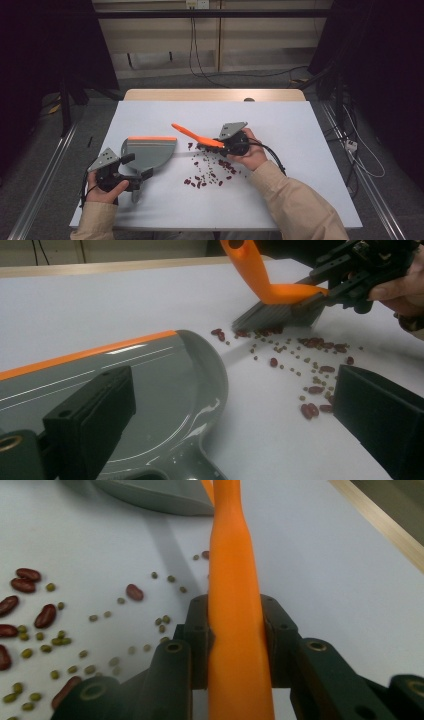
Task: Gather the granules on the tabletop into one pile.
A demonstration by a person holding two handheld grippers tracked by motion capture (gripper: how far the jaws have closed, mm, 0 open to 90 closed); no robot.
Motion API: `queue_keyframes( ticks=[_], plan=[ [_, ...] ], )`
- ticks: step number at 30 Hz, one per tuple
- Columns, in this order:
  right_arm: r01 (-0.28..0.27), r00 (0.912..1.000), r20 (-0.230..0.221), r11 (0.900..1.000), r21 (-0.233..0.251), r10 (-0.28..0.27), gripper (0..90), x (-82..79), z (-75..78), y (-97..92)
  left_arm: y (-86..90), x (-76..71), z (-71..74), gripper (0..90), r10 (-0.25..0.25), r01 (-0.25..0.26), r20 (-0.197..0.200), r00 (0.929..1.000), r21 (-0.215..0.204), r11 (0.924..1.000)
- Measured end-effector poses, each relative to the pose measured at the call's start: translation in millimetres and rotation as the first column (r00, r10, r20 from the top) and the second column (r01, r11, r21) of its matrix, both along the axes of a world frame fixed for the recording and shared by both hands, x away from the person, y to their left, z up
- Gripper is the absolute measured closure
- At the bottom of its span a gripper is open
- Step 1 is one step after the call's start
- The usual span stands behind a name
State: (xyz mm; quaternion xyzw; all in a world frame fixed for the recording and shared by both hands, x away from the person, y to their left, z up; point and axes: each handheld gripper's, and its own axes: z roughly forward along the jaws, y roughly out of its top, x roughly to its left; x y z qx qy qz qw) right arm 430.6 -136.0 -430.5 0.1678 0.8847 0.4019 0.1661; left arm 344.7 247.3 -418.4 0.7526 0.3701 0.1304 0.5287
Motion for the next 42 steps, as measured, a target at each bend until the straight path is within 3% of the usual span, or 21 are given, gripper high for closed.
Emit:
queue_keyframes(
  ticks=[13,21,24,30,34,42],
  plan=[
    [-0.048,0.9988,-0.008,0.9988,0.005,0.048,70.8,-29.0,1.4,-5.3,-3.2,-0.6,0.2,3.8,-0.004,0.004,0.001,1.0000,0.004,1.0000],
    [-0.065,0.9976,-0.023,0.9978,0.014,0.066,70.9,-35.8,2.9,-8.5,-3.9,-0.4,-0.1,3.8,-0.010,0.010,0.002,0.9999,0.008,0.9999],
    [-0.054,0.9982,-0.024,0.9978,0.038,0.055,71.3,-35.0,6.8,-11.4,-4.3,-0.7,0.1,3.8,-0.011,0.011,0.003,0.9999,0.008,0.9999],
    [-0.019,0.9997,-0.012,0.9956,0.092,0.021,71.3,-23.7,11.1,-14.5,-5.5,-0.7,0.4,3.8,-0.013,0.013,0.002,0.9999,0.009,0.9999],
    [0.012,0.9998,-0.016,0.9907,0.136,-0.010,71.3,-7.8,13.7,-11.2,-5.1,-0.2,-0.1,3.8,-0.013,0.013,0.001,0.9999,0.007,0.9999],
    [0.024,0.9997,0.000,0.9920,0.124,-0.024,71.3,32.3,9.2,17.2,-2.5,0.5,-0.8,3.8,-0.008,0.008,-0.005,1.0000,0.006,1.0000]
  ],
)
